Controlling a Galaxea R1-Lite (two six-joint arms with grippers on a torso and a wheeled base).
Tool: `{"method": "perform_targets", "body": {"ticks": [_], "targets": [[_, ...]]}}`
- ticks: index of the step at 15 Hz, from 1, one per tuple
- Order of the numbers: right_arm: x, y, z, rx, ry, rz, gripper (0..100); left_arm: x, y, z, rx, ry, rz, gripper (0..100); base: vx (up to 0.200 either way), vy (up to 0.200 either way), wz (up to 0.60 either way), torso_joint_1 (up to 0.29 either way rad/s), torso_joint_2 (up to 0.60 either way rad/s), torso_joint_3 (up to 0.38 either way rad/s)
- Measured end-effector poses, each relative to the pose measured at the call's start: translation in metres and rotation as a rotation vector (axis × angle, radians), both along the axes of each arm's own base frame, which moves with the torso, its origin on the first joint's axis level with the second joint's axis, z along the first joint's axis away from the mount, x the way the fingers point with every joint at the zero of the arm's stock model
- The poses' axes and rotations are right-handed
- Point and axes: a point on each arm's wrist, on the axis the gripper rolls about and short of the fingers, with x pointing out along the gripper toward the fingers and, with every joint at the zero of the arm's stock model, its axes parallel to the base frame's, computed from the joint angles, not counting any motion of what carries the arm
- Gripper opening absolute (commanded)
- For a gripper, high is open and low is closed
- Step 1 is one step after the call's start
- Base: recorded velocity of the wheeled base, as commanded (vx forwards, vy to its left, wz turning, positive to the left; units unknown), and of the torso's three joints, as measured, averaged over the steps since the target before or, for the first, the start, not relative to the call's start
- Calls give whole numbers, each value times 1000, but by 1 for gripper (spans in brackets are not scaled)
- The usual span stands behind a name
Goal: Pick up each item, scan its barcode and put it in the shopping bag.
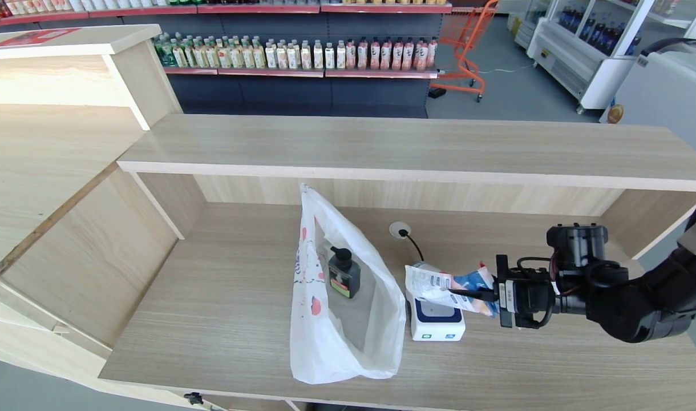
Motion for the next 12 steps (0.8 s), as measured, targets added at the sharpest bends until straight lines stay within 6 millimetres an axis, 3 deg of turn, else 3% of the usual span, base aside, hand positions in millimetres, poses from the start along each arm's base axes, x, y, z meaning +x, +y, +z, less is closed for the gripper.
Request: {"method": "perform_targets", "body": {"ticks": [12], "targets": [[2,1,9,49,48,-21,0,0,0,0,0,0,0,100,0,0,0,0,0,0]]}}
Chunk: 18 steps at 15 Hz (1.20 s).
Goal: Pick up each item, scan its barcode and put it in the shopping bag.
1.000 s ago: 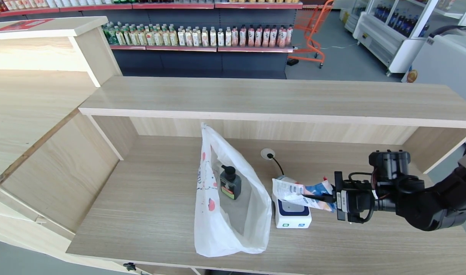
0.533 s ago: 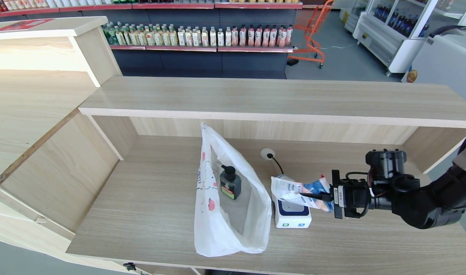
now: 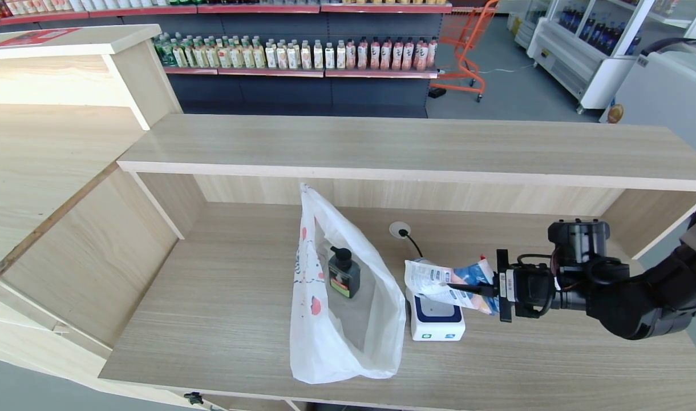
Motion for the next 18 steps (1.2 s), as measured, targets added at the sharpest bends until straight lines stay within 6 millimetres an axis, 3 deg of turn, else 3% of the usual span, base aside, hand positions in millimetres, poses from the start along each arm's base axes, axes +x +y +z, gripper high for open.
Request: {"method": "perform_targets", "body": {"ticks": [4,6,8,10,12,18], "targets": [[-14,-4,55,195,181,-113,0,0,0,0,0,0,0,100,0,0,0,0,0,0],[-38,-6,89,373,372,-257,0,0,0,0,0,0,0,100,0,0,0,0,0,0],[-67,-3,107,626,609,-520,0,0,0,0,0,0,0,100,0,0,0,0,0,0],[-98,-1,110,803,772,-704,0,0,0,0,0,0,0,100,0,0,0,0,0,0],[-125,-3,110,850,873,-740,0,0,0,0,0,0,0,100,0,0,0,0,0,0],[-176,-17,100,891,898,-751,0,0,0,0,1,0,0,100,0,0,0,0,0,0]]}}
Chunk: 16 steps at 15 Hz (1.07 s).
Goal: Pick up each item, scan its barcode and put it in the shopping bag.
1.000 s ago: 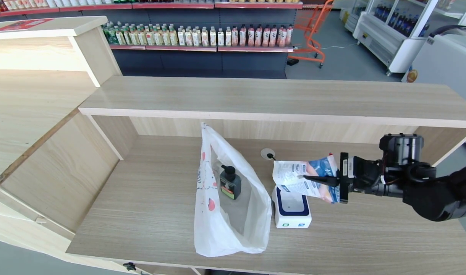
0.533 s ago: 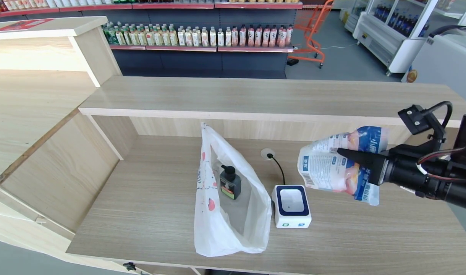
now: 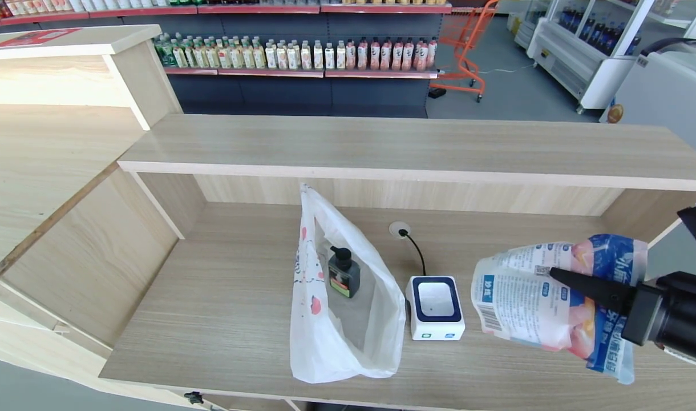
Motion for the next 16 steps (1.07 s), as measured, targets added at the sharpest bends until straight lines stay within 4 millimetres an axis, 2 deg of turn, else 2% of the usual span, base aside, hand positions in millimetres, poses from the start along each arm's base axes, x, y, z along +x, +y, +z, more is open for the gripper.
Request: {"method": "perform_targets", "body": {"ticks": [4,9,12,16], "targets": [[-16,-9,2,8,52,-40,0,0,0,0,0,0,2,100,0,200,0,-2,-2,5],[-16,-9,18,30,153,-46,0,0,0,0,-1,0,1,100,0,0,0,0,0,0],[-1,4,22,50,217,-3,0,0,0,0,-1,0,0,100,0,0,0,0,0,0],[22,42,20,78,330,38,0,0,0,0,-2,0,0,100,0,0,0,0,0,0]]}}
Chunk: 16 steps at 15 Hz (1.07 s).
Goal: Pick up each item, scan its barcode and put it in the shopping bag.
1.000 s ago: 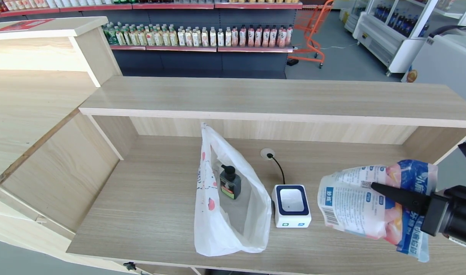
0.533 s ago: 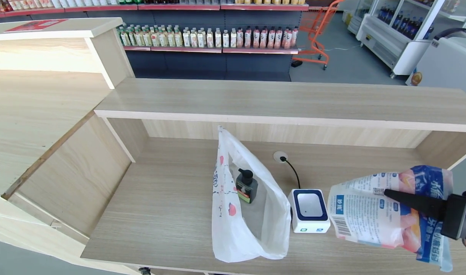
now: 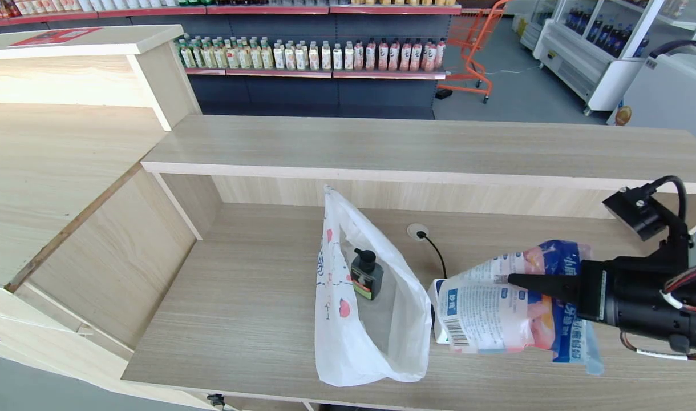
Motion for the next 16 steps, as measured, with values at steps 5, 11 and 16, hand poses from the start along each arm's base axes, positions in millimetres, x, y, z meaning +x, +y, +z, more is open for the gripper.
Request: {"method": "perform_targets", "body": {"ticks": [5,11,16], "targets": [[4,43,-29,-53,135,83,0,0,0,0,0,0,0,100,0,0,0,0,0,0],[44,70,-56,-191,67,11,0,0,0,0,0,0,0,100,0,0,0,0,0,0],[70,86,-69,-201,67,-12,0,0,0,0,0,0,0,100,0,0,0,0,0,0]]}}
